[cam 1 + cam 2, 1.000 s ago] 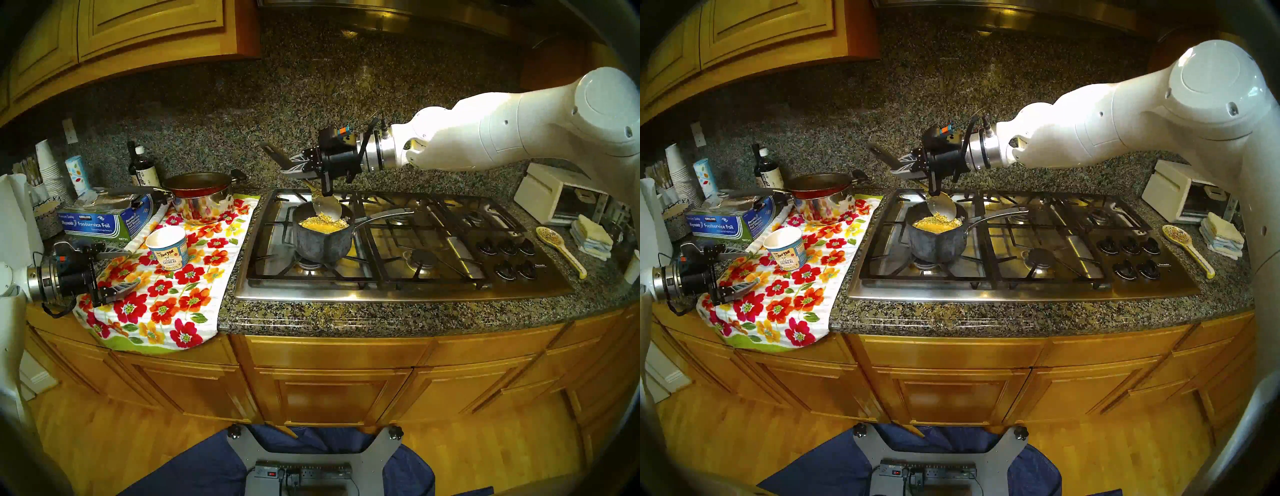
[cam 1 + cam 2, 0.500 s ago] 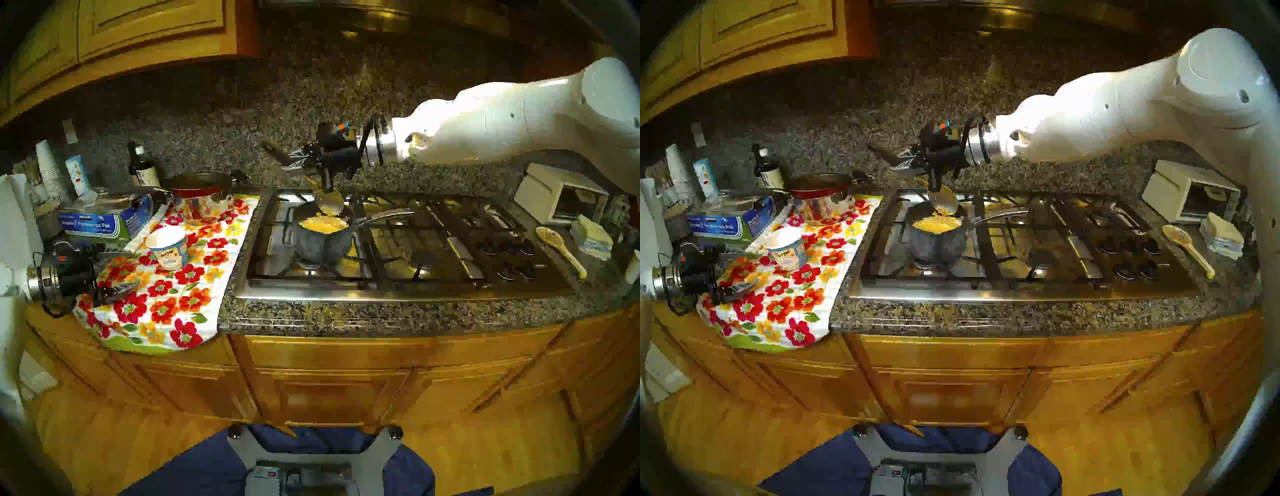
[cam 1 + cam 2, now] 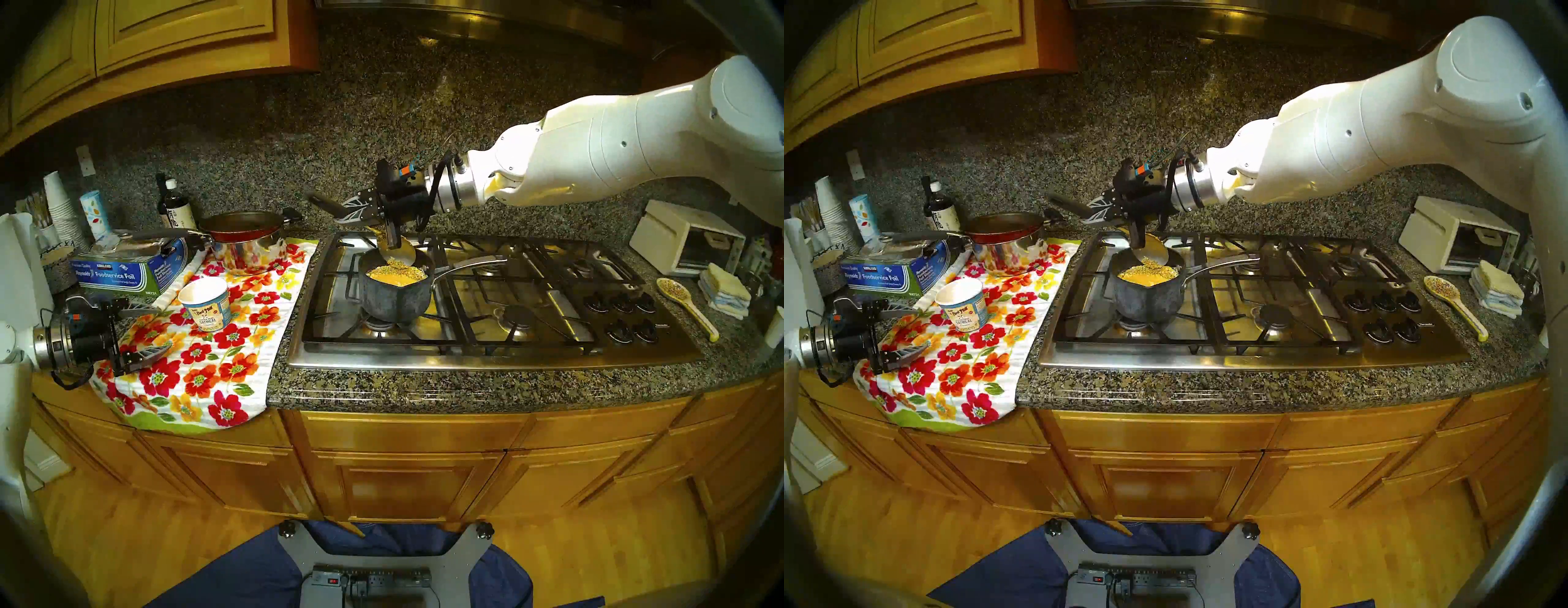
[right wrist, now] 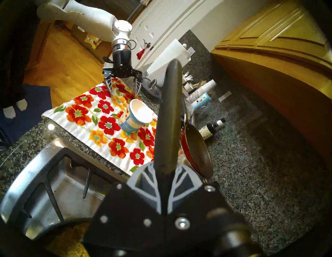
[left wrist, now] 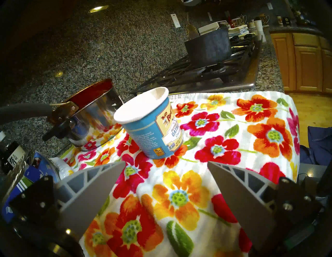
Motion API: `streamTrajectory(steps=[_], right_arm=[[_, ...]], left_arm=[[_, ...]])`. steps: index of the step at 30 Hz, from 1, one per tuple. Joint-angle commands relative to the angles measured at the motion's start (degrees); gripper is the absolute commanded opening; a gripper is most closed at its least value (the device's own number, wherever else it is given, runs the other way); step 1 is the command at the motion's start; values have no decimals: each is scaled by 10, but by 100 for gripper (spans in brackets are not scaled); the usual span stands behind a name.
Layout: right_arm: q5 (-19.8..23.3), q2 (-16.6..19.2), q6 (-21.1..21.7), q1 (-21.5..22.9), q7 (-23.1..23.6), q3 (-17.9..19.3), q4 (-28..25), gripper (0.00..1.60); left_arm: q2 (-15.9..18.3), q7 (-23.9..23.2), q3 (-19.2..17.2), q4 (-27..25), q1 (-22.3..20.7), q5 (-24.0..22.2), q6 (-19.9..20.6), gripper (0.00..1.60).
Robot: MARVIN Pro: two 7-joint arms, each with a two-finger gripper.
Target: Pour oats into pot and stir with a spoon
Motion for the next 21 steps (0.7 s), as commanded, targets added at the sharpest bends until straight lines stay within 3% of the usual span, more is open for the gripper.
streamTrajectory(steps=[1, 21], right_arm=[[-17, 2, -9, 38, -43, 2, 2, 0], [-86, 8, -30, 48, -98, -5, -24, 0]], left_arm=[[11, 2, -9, -8, -9, -11, 0, 160], [11, 2, -9, -8, -9, -12, 0, 160]])
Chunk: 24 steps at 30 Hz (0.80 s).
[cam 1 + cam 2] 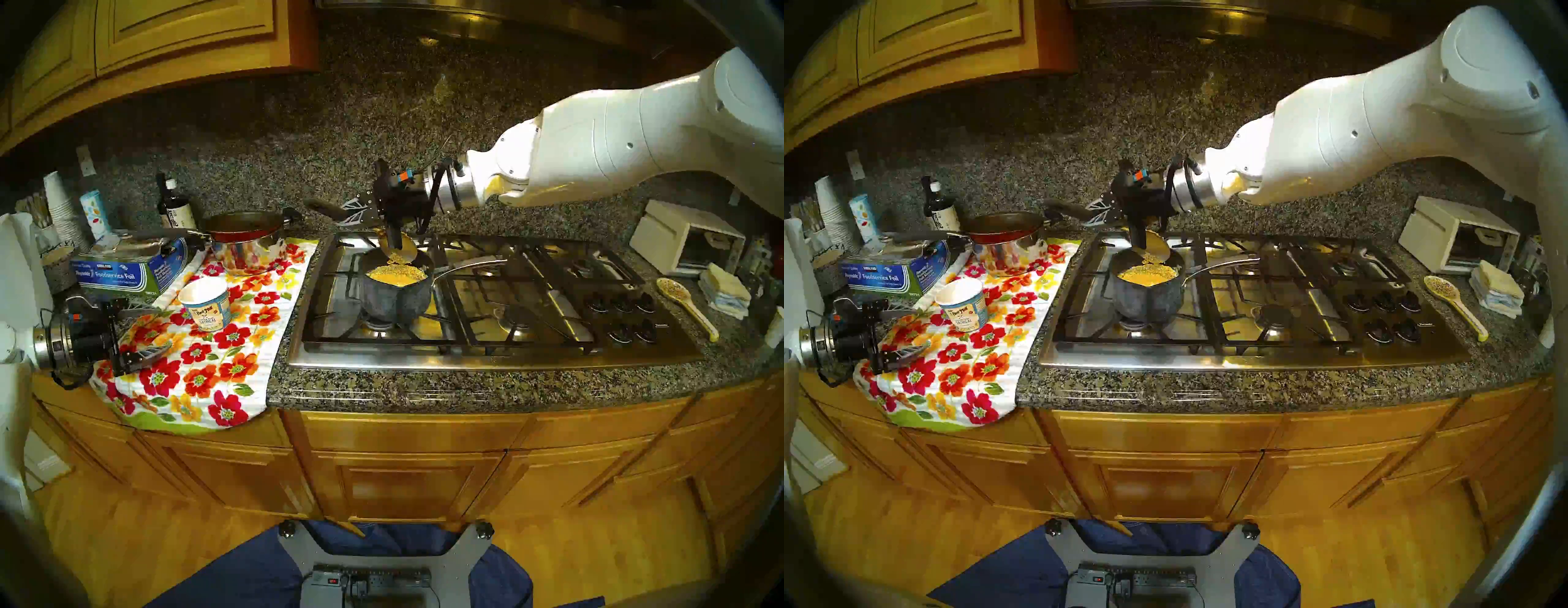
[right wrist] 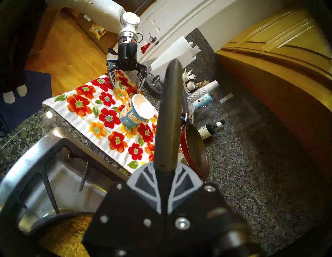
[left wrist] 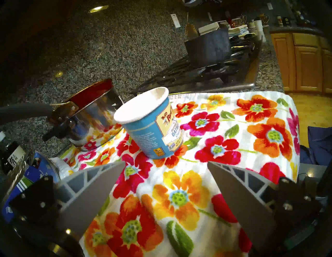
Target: Pour oats into pot and stir with a spoon
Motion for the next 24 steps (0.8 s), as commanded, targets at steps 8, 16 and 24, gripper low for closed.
streamTrajectory(steps=[8, 16, 24], right_arm=[[-41, 4, -19, 28, -48, 7, 0, 0], [-66, 6, -22, 22, -70, 7, -1, 0], [-89, 11, -28, 10, -91, 4, 5, 0]], left_arm=[[11, 2, -9, -8, -9, -12, 0, 160], [11, 2, -9, -8, -9, -13, 0, 160], [11, 2, -9, -8, -9, -13, 0, 160]])
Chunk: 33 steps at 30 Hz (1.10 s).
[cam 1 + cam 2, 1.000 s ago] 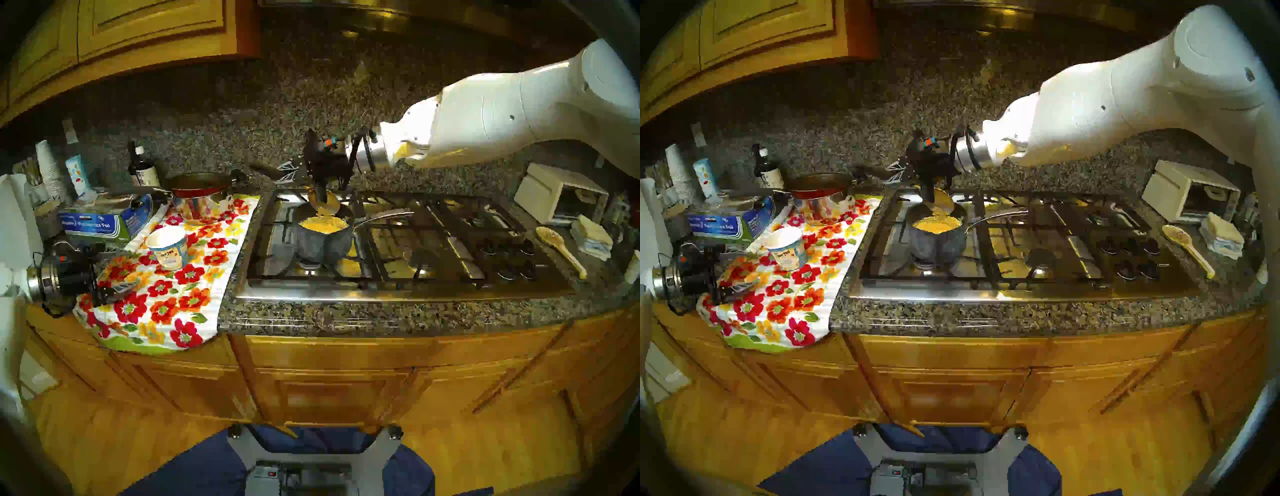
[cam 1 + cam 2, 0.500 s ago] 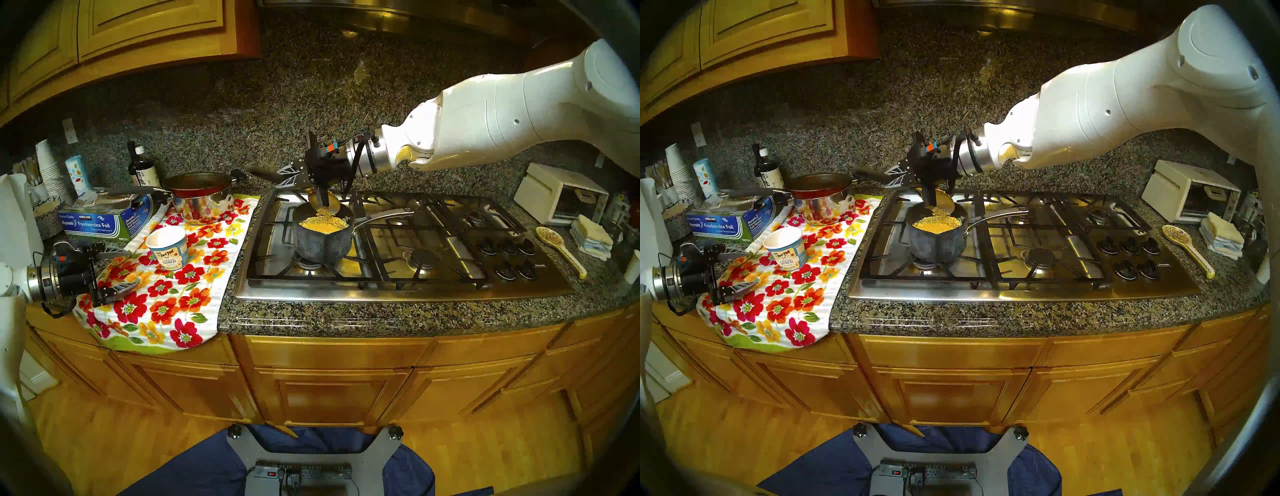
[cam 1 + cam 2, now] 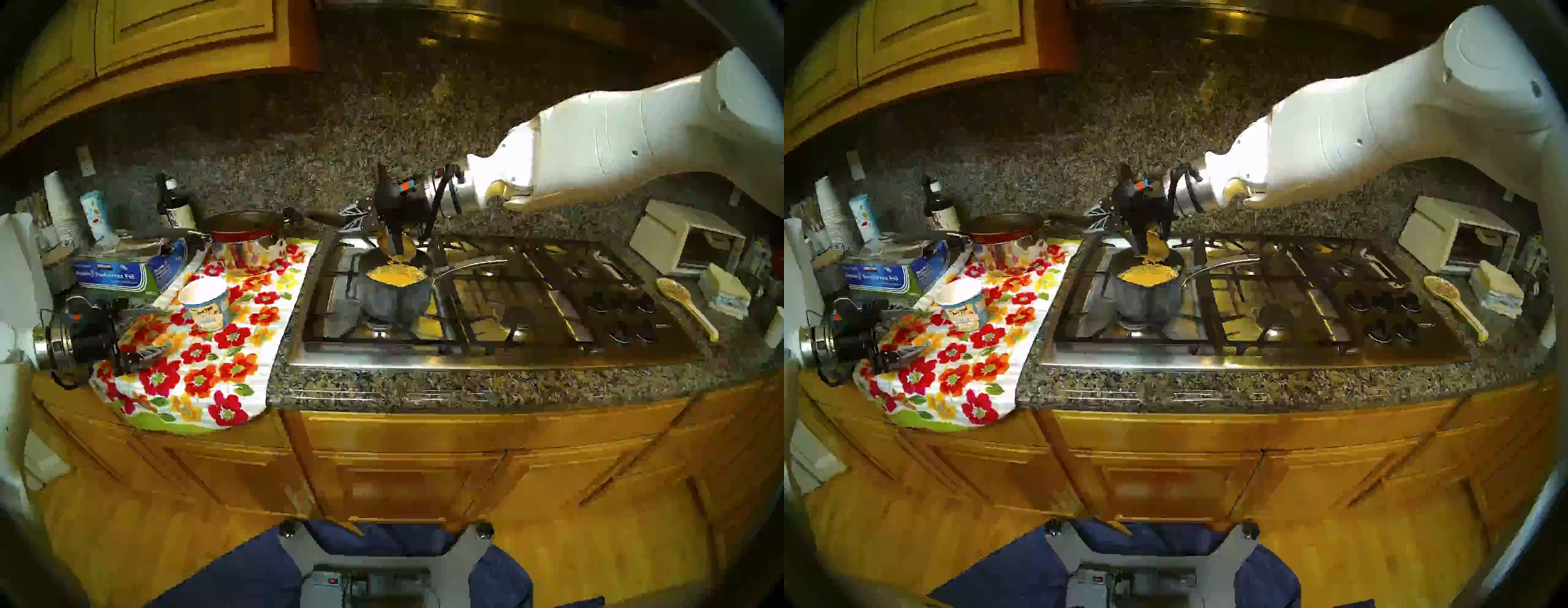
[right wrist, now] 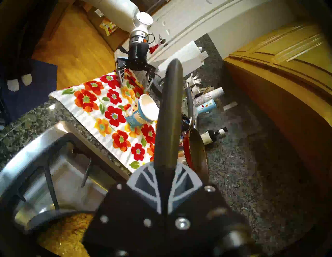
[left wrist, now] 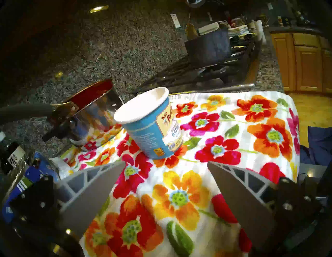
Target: Pour oats into pot and stir with a spoon
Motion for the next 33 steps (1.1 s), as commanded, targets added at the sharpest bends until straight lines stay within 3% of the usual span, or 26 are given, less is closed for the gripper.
streamTrajectory(steps=[1, 18, 27, 33], right_arm=[[-12, 10, -10, 7, -35, 5, 14, 0], [-63, 23, -22, -24, -81, 3, 20, 0], [-90, 43, -18, -40, -128, -5, -25, 0], [-96, 56, -7, -25, -156, -6, -68, 0]], left_arm=[[11, 2, -9, -8, -9, -13, 0, 160], [11, 2, -9, -7, -10, -13, 0, 160], [11, 2, -9, -7, -10, -14, 0, 160], [11, 2, -9, -7, -9, -13, 0, 160]])
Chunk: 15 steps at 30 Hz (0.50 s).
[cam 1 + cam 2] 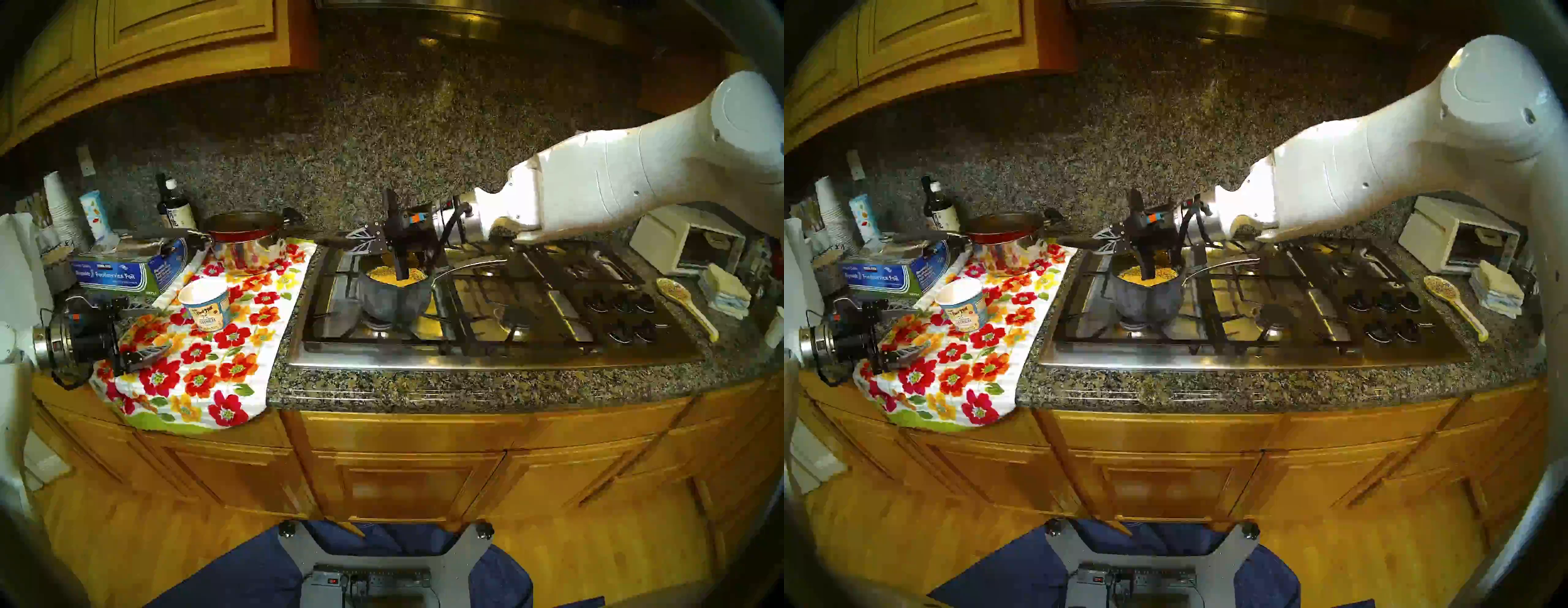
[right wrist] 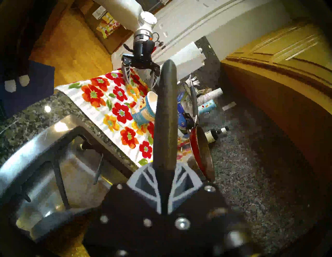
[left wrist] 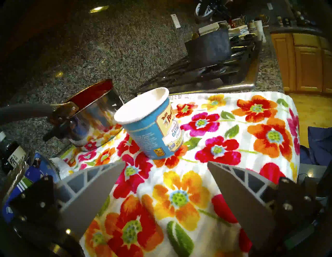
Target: Pour oats into pot and stir with a spoon
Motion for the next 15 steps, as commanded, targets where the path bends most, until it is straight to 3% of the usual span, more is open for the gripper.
streamTrajectory(steps=[1, 15], right_arm=[[2, 28, 14, 27, -44, 5, -36, 0], [31, 33, 43, 59, -58, 26, -77, 0]], left_arm=[[11, 2, -9, -8, -9, -12, 0, 160], [11, 2, -9, -8, -9, -10, 0, 160]])
